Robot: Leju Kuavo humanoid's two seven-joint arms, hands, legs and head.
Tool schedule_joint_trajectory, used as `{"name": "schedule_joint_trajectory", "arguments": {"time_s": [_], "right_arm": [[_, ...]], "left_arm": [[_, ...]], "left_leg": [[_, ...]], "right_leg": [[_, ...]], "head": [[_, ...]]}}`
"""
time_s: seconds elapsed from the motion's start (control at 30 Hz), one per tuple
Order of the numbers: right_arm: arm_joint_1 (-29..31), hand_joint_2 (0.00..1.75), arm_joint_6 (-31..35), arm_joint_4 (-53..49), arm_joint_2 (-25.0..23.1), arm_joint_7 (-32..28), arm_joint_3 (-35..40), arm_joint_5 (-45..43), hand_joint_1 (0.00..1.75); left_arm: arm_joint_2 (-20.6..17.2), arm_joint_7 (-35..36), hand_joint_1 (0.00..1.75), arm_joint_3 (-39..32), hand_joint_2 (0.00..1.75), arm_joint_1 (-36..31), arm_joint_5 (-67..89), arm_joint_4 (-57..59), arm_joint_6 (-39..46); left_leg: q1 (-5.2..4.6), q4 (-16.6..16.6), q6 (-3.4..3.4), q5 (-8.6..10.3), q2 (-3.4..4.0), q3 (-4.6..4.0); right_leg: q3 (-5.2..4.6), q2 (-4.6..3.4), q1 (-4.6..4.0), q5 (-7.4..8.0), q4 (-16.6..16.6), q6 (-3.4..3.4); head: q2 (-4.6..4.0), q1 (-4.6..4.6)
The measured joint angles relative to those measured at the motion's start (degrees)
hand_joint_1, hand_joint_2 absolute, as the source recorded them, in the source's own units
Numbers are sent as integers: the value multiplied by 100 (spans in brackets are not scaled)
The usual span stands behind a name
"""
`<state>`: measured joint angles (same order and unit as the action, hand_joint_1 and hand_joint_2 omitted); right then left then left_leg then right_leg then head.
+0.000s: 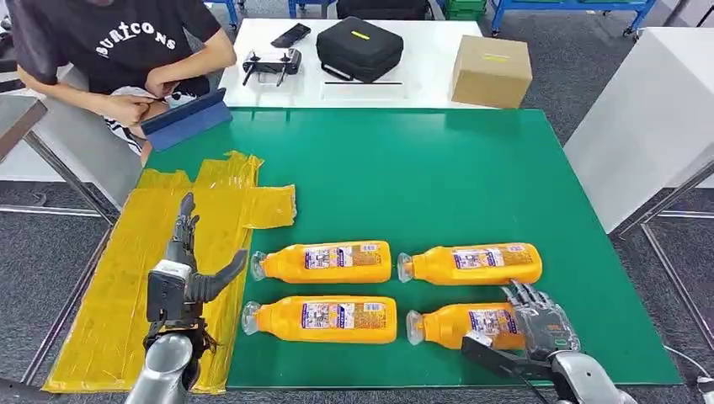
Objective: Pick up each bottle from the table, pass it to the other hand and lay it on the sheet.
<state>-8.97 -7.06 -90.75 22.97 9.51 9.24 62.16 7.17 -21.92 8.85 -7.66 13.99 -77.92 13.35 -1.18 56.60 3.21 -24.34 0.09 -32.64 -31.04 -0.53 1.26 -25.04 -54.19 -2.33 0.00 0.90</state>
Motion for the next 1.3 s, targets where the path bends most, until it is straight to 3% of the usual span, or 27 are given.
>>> {"name": "schedule_joint_trajectory", "arguments": {"time_s": [0.1, 0.13, 0.17, 0.2, 0.23, 0.27, 0.3, 0.43, 0.5, 0.97, 1.3], "right_arm": [[32, 175, -20, 87, 13, 13, 90, -63, 10], [47, 175, -24, 114, 17, 22, 124, -72, 23], [51, 175, -31, 127, 26, 33, 153, -94, 59], [51, 175, -35, 140, 44, 39, 182, -120, 70], [51, 175, -37, 153, 59, 39, 219, -140, 93], [50, 175, -42, 155, 70, 46, 241, -151, 134], [49, 175, -50, 164, 85, 55, 273, -160, 134], [52, 175, -68, 212, 101, 74, 376, -157, 164], [53, 175, -68, 214, 114, 92, 413, -155, 171], [157, 175, -85, 247, 254, 107, 551, -188, 175], [239, 175, -112, 41, 481, -284, 652, -645, 175]], "left_arm": [[0, 2, 0, -20, 175, -26, -15, 26, -13], [0, 2, 0, -22, 175, -30, -17, 35, -15], [0, 2, 0, -24, 175, -31, -17, 41, -17], [2, 4, 0, -26, 175, -32, -17, 48, -26], [2, 9, 0, -33, 175, -34, -17, 52, -33], [2, 9, 0, -35, 175, -37, -17, 57, -35], [2, 9, 0, -37, 175, -41, -17, 68, -46], [2, 9, 0, -39, 175, -43, -28, 85, -46], [2, 9, 0, -39, 175, -40, -37, 85, -31], [2, -7, 0, -44, 175, -40, -85, 96, 2], [2, -15, 0, -112, 175, -31, -107, 94, 39]], "left_leg": [[7, -1, -2, -4, 26, 7], [7, -1, -3, -4, 32, 8], [7, -1, -3, -4, 36, 12], [8, -1, -2, -3, 39, 15], [9, -1, 1, -1, 43, 17], [12, -1, 1, -1, 50, 19], [15, -1, 1, -1, 59, 20], [26, -2, -17, -14, 75, 26], [27, -2, -13, -9, 70, 33], [34, 0, -7, -7, 65, 32], [26, 2, 4, 11, 54, 4]], "right_leg": [[3, -20, -6, -2, 6, 9], [3, -27, -7, 0, 6, 11], [3, -30, -7, 4, 7, 14], [4, -32, -7, 9, 8, 21], [7, -37, -8, 11, 9, 20], [8, -42, -11, 13, 11, 23], [12, -49, -14, 14, 16, 24], [16, -70, -15, 14, 29, 24], [18, -67, -15, 15, 31, 25], [21, -65, -15, 31, 31, 20], [60, -58, -14, 50, 28, 0]], "head": [[0, 2], [0, 0], [0, 2], [0, 2], [0, 0], [0, 2], [0, 0], [0, 0], [0, 7], [0, 0], [0, 0]]}}
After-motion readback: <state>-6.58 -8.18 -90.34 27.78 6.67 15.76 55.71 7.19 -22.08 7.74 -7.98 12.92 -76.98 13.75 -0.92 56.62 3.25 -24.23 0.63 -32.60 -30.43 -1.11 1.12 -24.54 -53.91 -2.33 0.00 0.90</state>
